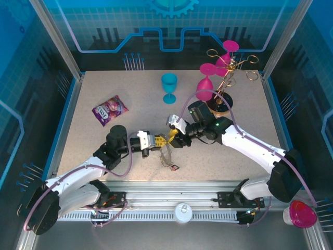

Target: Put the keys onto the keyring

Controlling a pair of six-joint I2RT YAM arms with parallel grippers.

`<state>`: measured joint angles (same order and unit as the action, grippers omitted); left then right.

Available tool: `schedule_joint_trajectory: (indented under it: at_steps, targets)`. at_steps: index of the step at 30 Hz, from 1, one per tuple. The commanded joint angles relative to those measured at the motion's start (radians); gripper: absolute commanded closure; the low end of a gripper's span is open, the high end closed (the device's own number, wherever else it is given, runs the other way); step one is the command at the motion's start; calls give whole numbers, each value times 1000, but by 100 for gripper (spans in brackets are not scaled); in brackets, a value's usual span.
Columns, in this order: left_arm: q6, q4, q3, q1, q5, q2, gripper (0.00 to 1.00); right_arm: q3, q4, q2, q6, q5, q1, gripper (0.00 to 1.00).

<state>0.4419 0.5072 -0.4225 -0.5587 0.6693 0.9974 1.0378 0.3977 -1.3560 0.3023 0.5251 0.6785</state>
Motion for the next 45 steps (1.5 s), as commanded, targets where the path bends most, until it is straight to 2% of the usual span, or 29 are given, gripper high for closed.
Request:
schedule_joint_trajectory:
  at_steps: [1,7,12,18,24,28,31,35,45]
  targets:
    - [-28,101,8,-9,34,-7,100,-74,-88,96,-9,-27,-15,62]
    - [-77,150,11,-9,31,15,100,-280,-252,272,-25,-75,-14,56]
    - [-120,196,13,-8,32,44,100,-326,-300,277,-54,-96,28,55]
    - [-129,207,13,-7,27,55,100,-355,-448,232,-104,-153,84,56]
    - [-130,208,13,-8,24,53,100,-358,-523,191,-117,-195,104,61]
    - [-133,207,14,-8,23,54,100,-355,-538,178,-111,-214,113,76]
    - [-127,201,15,-7,14,52,100,-351,-512,197,-98,-258,115,89]
    - [-103,181,13,-8,-20,47,100,-324,-416,230,-75,-311,115,100]
    - [-66,128,2,-12,-29,38,100,-164,-136,211,-8,-354,141,100]
